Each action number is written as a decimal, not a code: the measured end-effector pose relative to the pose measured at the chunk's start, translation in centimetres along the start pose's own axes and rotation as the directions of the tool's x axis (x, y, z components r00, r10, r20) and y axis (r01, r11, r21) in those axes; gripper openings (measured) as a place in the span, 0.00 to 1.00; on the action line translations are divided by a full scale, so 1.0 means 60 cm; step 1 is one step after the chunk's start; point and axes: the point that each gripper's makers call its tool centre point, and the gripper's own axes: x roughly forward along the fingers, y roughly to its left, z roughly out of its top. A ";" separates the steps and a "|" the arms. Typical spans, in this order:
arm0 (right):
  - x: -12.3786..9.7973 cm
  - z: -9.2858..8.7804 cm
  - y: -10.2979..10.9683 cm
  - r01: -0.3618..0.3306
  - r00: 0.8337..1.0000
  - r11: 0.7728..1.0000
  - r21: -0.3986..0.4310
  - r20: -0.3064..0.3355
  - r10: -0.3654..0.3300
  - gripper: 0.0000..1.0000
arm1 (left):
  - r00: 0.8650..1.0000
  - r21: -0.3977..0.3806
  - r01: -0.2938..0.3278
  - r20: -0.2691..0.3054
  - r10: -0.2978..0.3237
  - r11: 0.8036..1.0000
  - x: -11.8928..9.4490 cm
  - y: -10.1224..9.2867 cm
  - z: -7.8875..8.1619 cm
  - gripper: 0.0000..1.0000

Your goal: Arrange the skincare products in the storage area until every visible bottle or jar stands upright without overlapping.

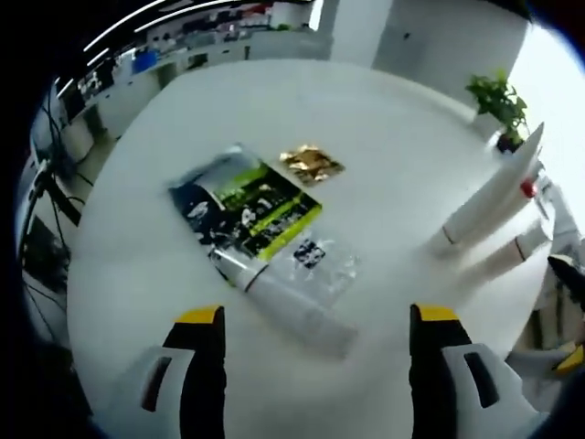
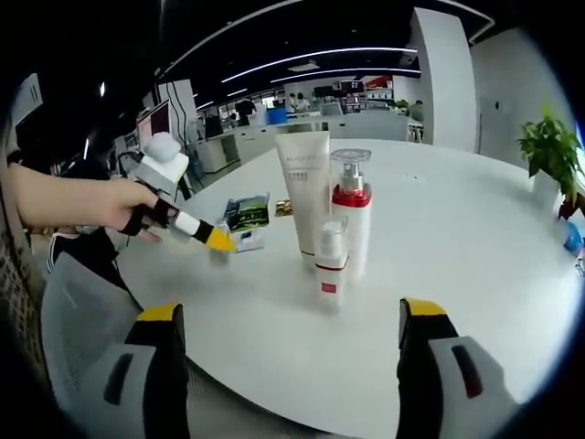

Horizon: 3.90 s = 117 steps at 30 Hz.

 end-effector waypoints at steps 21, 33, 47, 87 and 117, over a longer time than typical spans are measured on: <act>-0.004 -0.001 -0.017 0.039 0.999 0.998 0.052 0.006 -0.040 0.95 | 0.996 0.052 -0.064 -0.065 0.067 0.997 0.018 0.045 -0.007 0.49; -0.004 -0.002 -0.019 0.045 0.999 0.997 0.057 0.006 -0.045 0.94 | 0.988 0.117 -0.092 -0.113 0.105 0.989 0.004 0.090 -0.030 0.25; -0.005 -0.001 -0.021 0.049 0.999 0.997 0.062 0.011 -0.050 0.94 | 0.994 0.141 -0.065 -0.083 0.077 0.988 0.005 0.095 -0.027 0.20; -0.007 0.012 0.007 -0.052 0.998 0.994 0.091 0.050 0.048 0.87 | 0.913 -0.102 0.344 0.269 -0.307 0.933 -0.119 -0.024 0.029 0.17; -0.040 0.179 0.144 -0.555 0.809 0.797 0.238 0.380 0.449 0.46 | 0.518 0.019 0.806 0.463 -0.719 0.592 -0.307 -0.219 0.054 0.17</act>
